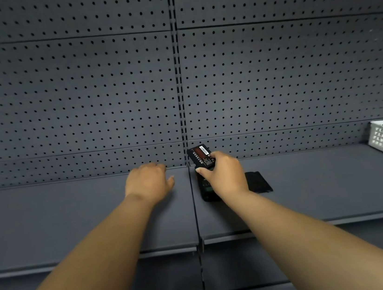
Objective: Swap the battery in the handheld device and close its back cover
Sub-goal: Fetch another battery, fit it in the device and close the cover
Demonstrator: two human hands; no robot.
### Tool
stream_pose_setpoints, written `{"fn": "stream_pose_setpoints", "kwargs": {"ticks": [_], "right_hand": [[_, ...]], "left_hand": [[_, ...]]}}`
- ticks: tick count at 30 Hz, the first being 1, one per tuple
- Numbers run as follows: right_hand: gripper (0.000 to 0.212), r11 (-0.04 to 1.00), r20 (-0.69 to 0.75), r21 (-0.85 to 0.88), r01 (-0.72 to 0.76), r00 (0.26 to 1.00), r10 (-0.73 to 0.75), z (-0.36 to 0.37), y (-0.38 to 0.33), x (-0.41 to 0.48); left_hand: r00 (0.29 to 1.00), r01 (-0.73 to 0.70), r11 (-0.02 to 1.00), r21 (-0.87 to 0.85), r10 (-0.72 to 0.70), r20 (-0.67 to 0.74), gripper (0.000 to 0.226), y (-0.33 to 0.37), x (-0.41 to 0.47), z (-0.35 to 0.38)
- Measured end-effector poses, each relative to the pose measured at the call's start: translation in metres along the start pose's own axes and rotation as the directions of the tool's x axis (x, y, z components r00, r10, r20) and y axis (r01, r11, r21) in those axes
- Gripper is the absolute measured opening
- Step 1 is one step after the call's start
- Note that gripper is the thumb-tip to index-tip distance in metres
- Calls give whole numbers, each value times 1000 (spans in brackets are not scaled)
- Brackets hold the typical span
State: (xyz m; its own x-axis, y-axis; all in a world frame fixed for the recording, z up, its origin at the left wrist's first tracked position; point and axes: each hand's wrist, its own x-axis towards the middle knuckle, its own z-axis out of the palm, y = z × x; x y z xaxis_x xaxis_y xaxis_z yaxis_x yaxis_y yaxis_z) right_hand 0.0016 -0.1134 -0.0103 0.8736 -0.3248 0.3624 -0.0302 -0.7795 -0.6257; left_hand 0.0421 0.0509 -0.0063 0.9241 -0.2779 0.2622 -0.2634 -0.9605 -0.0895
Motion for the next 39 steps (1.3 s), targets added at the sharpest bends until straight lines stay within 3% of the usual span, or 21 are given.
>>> {"fn": "stream_pose_setpoints", "kwargs": {"ticks": [12,20,25,29,35,39], "right_hand": [[43,998,-32,-15,-54,998,53,-6,-3,-3],[43,998,-47,-5,-60,997,60,-28,22,-5],[43,999,-21,-15,-34,999,33,-54,49,1],[42,1000,-16,7,-6,1000,6,-73,69,7],[44,997,-2,37,63,998,-63,-81,92,9],[46,994,9,68,85,996,-86,-83,99,8]], "left_hand": [[998,-57,998,20,57,-25,45,-9,8,-1],[997,-67,998,4,67,-39,44,27,15,-3],[997,-21,996,-85,15,-71,41,71,21,-8],[997,46,966,-255,-61,-49,41,108,25,-12],[982,188,720,-668,-138,127,46,156,30,-13],[969,242,404,-882,-138,203,41,173,28,-14]]}}
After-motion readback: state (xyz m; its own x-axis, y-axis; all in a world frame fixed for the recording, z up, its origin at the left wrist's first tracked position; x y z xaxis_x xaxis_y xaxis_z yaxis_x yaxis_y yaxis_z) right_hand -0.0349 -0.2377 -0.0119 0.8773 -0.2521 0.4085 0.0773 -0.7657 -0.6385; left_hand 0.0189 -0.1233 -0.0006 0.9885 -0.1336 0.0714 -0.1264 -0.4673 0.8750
